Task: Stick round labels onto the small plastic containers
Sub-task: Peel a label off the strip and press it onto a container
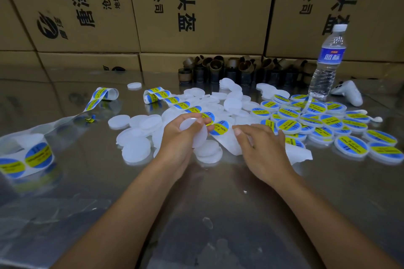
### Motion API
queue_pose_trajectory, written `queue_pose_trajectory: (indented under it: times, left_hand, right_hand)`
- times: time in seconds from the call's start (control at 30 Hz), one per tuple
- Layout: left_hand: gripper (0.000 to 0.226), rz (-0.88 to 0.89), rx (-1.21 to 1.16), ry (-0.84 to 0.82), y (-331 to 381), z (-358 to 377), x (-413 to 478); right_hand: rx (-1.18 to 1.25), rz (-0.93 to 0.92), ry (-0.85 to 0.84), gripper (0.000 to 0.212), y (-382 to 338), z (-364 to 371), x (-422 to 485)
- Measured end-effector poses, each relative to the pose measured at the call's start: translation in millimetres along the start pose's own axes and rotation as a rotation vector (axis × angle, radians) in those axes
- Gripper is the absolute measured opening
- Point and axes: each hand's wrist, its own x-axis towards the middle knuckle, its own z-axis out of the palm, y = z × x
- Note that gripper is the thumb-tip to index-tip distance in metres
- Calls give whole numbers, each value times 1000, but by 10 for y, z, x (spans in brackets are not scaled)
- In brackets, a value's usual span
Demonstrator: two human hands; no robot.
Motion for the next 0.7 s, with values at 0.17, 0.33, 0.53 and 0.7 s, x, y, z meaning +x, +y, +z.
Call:
queue_pose_trajectory:
  times: [0.17, 0.33, 0.53, 0.7]
  left_hand:
    - [16, -18, 54, 131, 3, 8, 13]
    - [18, -24, 110, 158, 28, 33, -8]
    - [15, -53, 129, 163, 42, 82, -15]
    - [6, -5, 128, 210, 42, 74, -23]
  right_hand:
    - [504, 35, 209, 20, -85, -38, 15]
    - [871, 94, 261, 25, -149, -111, 32]
    - [978, 106, 219, 31, -165, -144, 19]
    - [946, 38, 89, 37, -212, -121, -10]
